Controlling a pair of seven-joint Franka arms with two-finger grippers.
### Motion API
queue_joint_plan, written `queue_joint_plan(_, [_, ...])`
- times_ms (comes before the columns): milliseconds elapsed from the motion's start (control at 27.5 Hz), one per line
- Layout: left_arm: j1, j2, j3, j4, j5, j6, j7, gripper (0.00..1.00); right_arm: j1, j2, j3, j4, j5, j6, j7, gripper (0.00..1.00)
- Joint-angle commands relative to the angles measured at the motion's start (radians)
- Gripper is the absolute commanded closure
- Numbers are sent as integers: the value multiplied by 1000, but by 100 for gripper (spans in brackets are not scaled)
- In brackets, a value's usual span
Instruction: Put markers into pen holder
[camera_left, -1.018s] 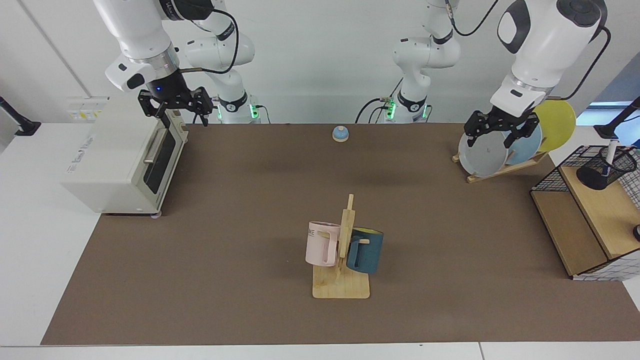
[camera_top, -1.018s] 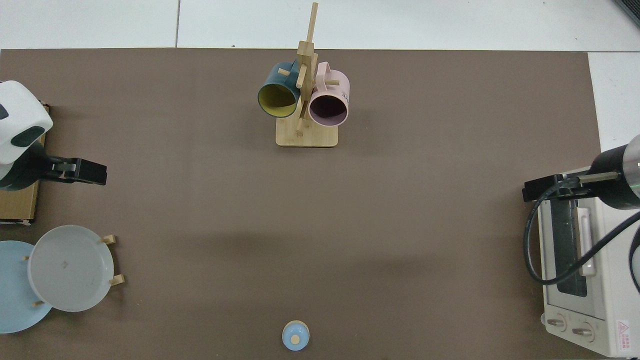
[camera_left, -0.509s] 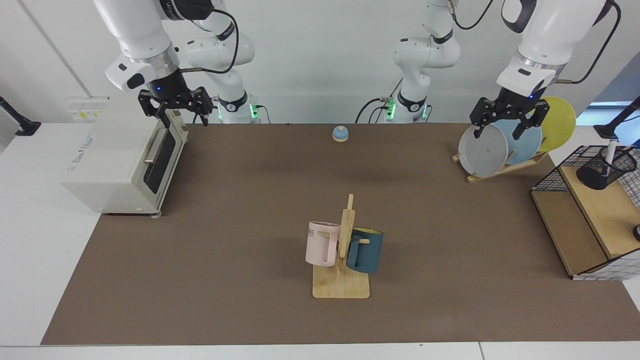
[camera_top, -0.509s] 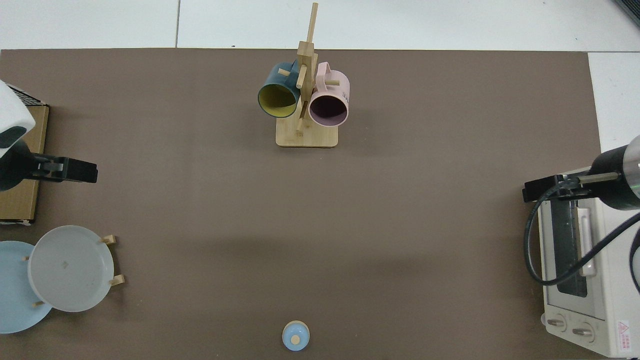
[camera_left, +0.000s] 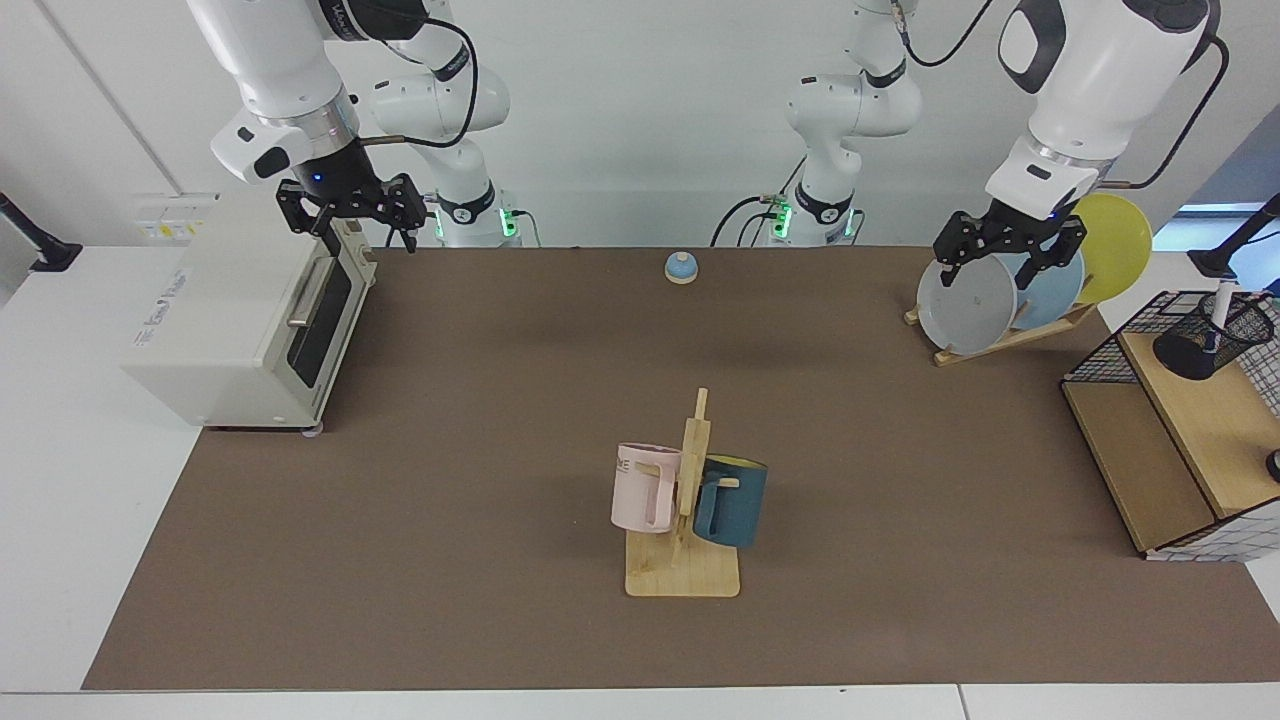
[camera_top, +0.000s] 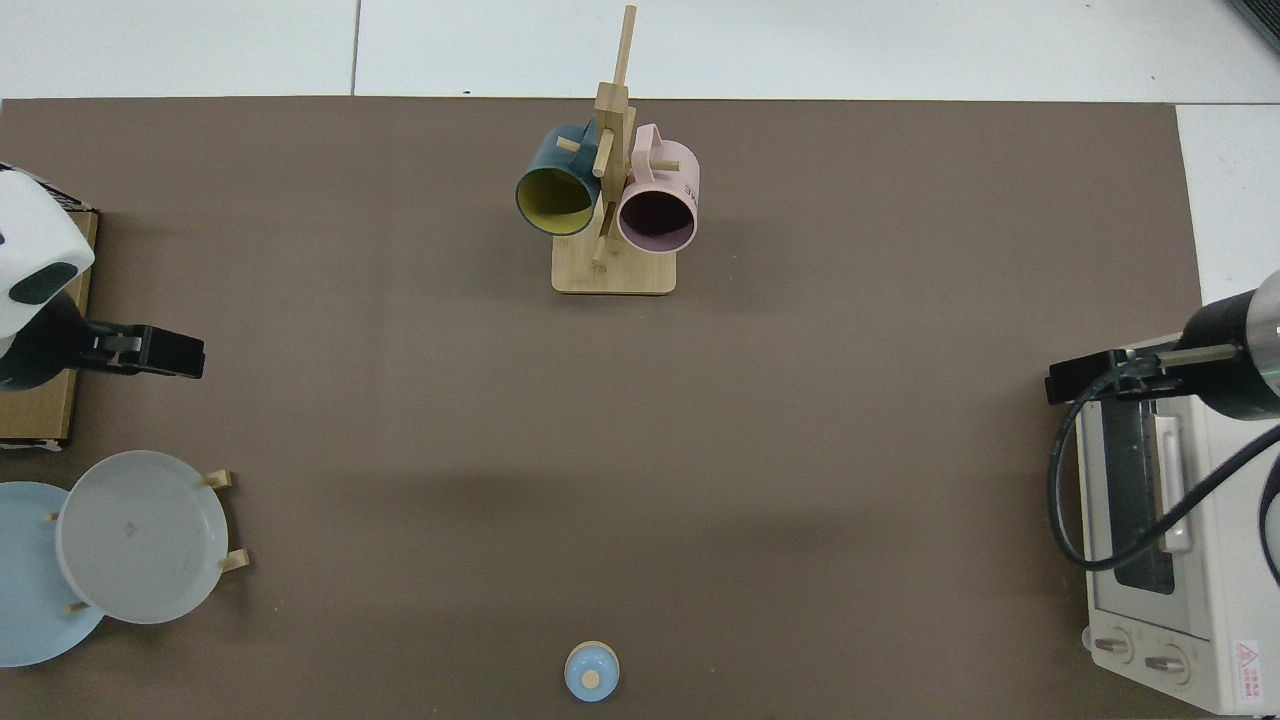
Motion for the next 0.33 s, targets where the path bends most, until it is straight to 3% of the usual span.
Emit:
queue_joint_plan(0, [-1, 3, 4, -14, 5, 5, 1, 0, -24, 6, 10, 12, 24, -16, -30, 0])
queue_joint_plan(291, [-3, 4, 7, -14, 6, 2, 9, 0, -24, 6, 10, 12, 24, -16, -30, 0])
